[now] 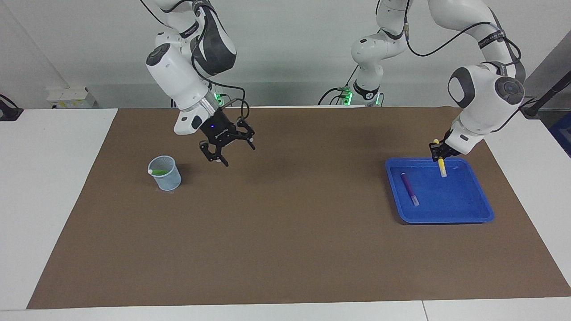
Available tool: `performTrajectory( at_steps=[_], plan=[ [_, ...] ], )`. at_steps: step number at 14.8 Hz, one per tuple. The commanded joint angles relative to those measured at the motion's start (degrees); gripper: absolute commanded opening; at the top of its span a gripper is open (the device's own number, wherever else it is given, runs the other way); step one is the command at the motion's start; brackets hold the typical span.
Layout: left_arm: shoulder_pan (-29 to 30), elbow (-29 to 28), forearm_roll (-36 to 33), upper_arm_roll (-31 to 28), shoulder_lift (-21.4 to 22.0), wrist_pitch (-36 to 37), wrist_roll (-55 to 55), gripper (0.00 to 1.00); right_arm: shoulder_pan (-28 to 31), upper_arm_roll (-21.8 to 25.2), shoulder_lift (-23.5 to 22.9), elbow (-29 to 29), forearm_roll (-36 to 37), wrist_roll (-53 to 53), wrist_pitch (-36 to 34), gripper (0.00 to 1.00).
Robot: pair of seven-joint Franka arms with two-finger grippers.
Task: Right arm passes pens to left for tray arrangement
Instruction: 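Place the yellow pen in the tray while the right gripper returns, then grasp the green pen in the cup while the left gripper withdraws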
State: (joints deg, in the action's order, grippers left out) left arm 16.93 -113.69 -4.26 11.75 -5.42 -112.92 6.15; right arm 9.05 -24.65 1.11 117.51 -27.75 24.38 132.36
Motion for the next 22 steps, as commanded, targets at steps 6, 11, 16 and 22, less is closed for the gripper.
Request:
performTrajectory(
  at_steps=[6,11,16,22],
  plan=[
    [1.52,-1.01,-2.34,0.29,-8.45,-11.51,0.09,0.0,12.72,-0.57,-0.05,3.08,16.5,17.88,-5.44,1.0],
    [1.61,-3.55,-3.04,0.29,-11.1,-18.55,-0.35,0.0,15.28,-0.4,0.13,2.73,28.26,19.73,-5.89,1.0],
    [1.7,-4.96,-3.04,0.29,-11.54,-21.55,-0.35,0.0,21.97,-0.49,0.04,2.9,29.86,22.03,-6.06,1.0],
    [2.75,-4.61,-3.04,0.38,-11.63,-20.5,-0.61,1.0,23.38,-0.84,-2.85,2.99,29.51,-11.39,-9.83,0.92]
  ],
)
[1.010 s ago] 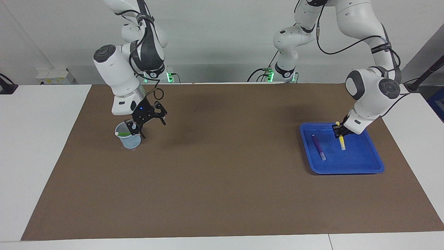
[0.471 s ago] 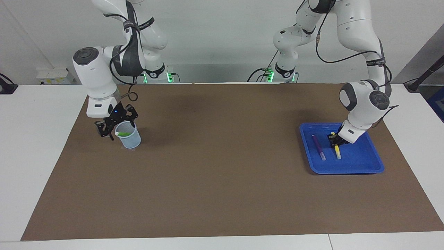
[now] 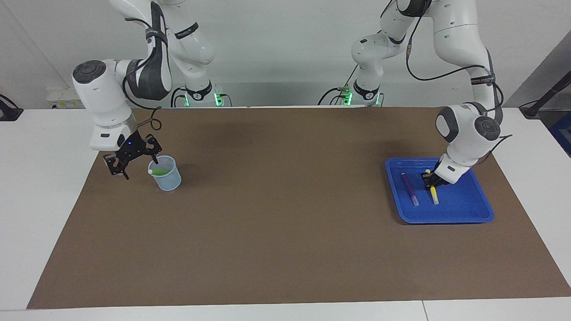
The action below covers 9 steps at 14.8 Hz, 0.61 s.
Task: Right arm passes pens to left for tray arrangement
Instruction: 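Grasp the green pen in the cup while the left gripper withdraws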
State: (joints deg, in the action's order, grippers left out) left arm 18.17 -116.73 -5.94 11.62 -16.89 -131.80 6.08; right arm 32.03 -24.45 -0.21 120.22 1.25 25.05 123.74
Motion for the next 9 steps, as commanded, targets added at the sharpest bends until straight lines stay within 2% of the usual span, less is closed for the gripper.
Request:
performTrajectory(
  at_steps=[1,3,5,6,9],
  plan=[
    [1.35,-1.57,-1.35,0.51,-0.17,-1.71,-0.63,1.0,0.4,-1.03,-2.5,0.11,0.5,-17.79,-2.18,0.9],
    [1.26,-1.31,-1.27,0.51,-0.17,-1.8,-0.63,1.0,0.4,-1.12,-4.0,-0.24,-0.63,-24.5,-2.19,0.87],
    [1.26,-1.13,-1.26,0.51,-0.08,-1.62,-0.63,1.0,0.4,-1.03,-5.23,-0.51,-1.52,-29.07,-2.01,0.78],
    [1.08,-0.87,-1.26,0.51,0.1,-1.19,-0.63,1.0,0.49,-1.03,-5.84,-0.94,-1.52,-30.84,-2.18,0.77],
    [0.56,2.02,-1.18,0.77,0.62,3.46,-0.72,1.0,0.32,-1.03,-7.16,-4.18,-1.52,-35.49,-4.37,0.7]
  ],
)
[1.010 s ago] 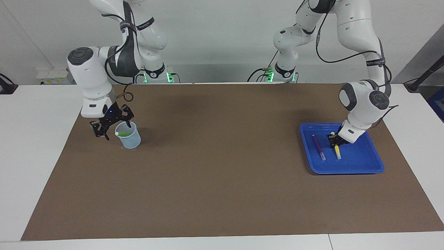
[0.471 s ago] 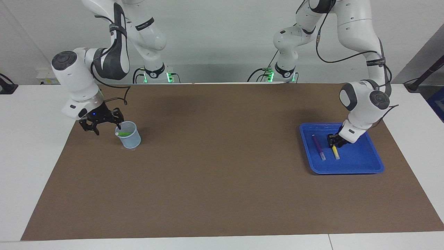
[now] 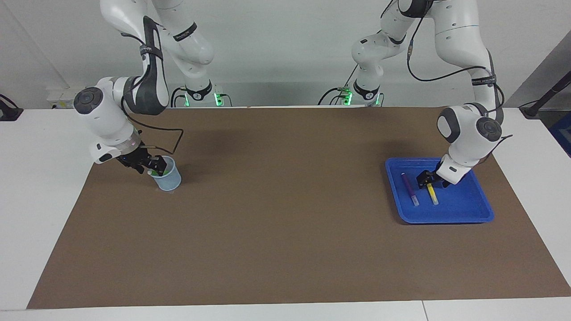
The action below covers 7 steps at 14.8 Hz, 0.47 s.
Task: Right arm passes pens to left for tray arrangement
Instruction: 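Grasp the green pen in the cup while the left gripper withdraws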
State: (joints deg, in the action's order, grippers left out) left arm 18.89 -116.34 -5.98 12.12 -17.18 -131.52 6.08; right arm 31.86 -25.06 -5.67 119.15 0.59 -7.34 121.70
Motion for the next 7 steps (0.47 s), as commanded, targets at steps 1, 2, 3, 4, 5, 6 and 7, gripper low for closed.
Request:
performTrajectory(
  at_steps=[1,2,3,4,5,6,7],
  plan=[
    [-0.26,2.68,-0.79,0.45,1.09,4.77,-0.8,1.0,0.48,-0.43,-1.97,-4.18,-0.85,-4.51,-3.74,0.67],
    [-0.52,3.3,-0.79,0.62,1.7,5.83,-0.8,1.0,0.39,-0.43,-1.98,-4.62,-0.85,-5.57,-4.89,0.67],
    [-1.13,3.48,-0.7,0.54,2.41,6.27,-0.89,1.0,0.48,-0.43,-2.06,-4.54,-0.85,-5.84,-5.07,0.66],
    [-1.14,3.49,-0.61,0.54,3.63,7.41,-0.89,1.0,0.48,-0.43,-2.06,-4.54,-0.85,-5.85,-4.99,0.65],
    [-1.14,3.57,-0.53,0.63,4.34,9.07,-0.89,1.0,0.39,-0.43,-2.06,-4.54,-0.85,-5.93,-4.81,0.61],
    [-1.14,4.44,-0.09,0.63,5.04,11.27,-1.07,1.0,0.39,-0.43,-2.15,-4.54,-0.94,-5.93,-4.64,0.58],
    [-1.14,5.41,2.26,0.63,5.49,13.38,-3.07,1.0,0.39,-0.43,-2.59,-4.54,-0.94,-6.11,-4.63,0.53]
  ],
)
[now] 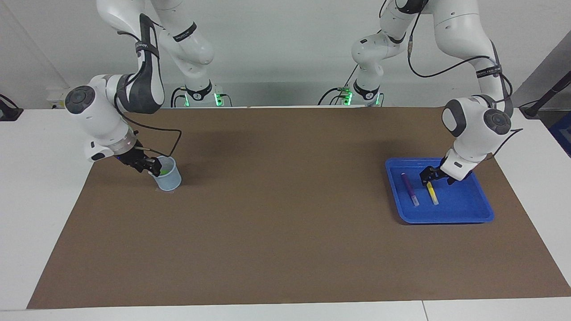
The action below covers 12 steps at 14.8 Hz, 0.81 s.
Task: Right arm passes pens to left for tray arrangement
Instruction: 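Grasp the green pen in the cup while the left gripper withdraws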
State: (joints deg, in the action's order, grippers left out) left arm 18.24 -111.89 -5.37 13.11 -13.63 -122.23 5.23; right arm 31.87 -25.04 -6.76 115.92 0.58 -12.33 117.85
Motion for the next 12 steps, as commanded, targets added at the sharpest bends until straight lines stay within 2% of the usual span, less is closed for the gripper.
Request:
performTrajectory(
  at_steps=[1,2,6,9,12],
  plan=[
    [-0.58,2.11,4.72,-0.37,2.46,5.59,-5.2,1.0,0.47,-0.45,-1.93,-1.4,-0.93,-2.43,-1.13,0.44],
    [-0.66,2.47,6.84,-0.28,3.25,6.65,-7.84,1.0,0.39,-0.45,-1.94,-1.31,-0.93,-4.18,-1.22,0.41],
    [-4.44,2.64,10.63,-0.28,7.12,8.85,-19.79,1.0,0.39,-0.45,-1.85,-1.05,-2.95,-5.07,-1.4,0.4],
    [-5.93,2.99,15.2,-0.1,10.46,12.01,-24.47,1.0,0.39,-0.54,-1.67,-1.04,-3.04,-4.99,-2.54,0.3],
    [-7.26,3.0,18.18,0.51,15.98,16.93,-32.8,1.0,0.47,-0.54,-1.67,-0.96,-3.04,-4.73,-3.33,0.09]
  ],
)
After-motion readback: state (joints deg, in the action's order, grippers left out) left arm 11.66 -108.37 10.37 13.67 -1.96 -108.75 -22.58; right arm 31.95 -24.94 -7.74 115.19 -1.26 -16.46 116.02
